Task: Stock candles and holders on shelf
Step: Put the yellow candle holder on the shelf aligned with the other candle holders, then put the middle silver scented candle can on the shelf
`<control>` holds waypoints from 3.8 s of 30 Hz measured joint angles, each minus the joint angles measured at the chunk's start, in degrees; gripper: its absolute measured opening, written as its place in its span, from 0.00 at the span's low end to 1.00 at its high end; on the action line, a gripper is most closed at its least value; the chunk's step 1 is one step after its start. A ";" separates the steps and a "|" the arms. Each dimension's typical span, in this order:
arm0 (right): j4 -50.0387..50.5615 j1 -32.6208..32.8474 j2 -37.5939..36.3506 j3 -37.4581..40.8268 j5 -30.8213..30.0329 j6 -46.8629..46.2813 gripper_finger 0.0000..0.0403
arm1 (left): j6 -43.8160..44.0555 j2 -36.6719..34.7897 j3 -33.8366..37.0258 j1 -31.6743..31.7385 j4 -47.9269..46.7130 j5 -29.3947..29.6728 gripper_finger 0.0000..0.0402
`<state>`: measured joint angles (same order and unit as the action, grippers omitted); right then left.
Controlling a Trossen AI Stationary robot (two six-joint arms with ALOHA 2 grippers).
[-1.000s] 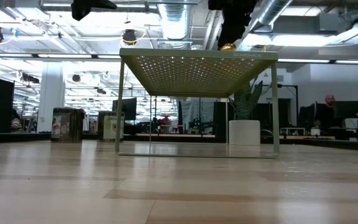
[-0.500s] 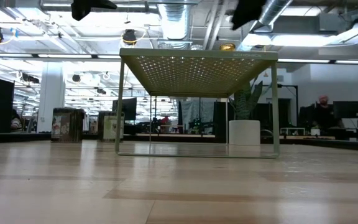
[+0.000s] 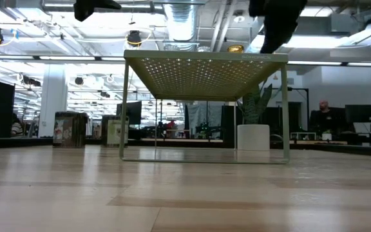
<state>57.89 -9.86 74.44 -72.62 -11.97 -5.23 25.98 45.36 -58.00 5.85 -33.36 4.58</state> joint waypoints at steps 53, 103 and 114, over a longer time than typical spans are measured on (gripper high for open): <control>0.15 5.71 -8.20 -8.11 3.93 -5.37 0.44 | 1.50 7.03 3.28 14.05 -25.08 20.09 0.83; 0.58 8.71 -6.59 -8.11 4.61 -6.28 0.63 | -24.27 20.88 10.05 41.52 -20.04 -0.56 0.97; 0.56 6.95 -6.59 -8.11 4.61 -5.91 0.63 | -26.72 15.74 5.56 41.14 -24.26 1.84 0.97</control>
<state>58.46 -2.91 67.85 -80.73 -7.35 -11.14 -0.74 61.10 -52.45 47.00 -57.62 6.42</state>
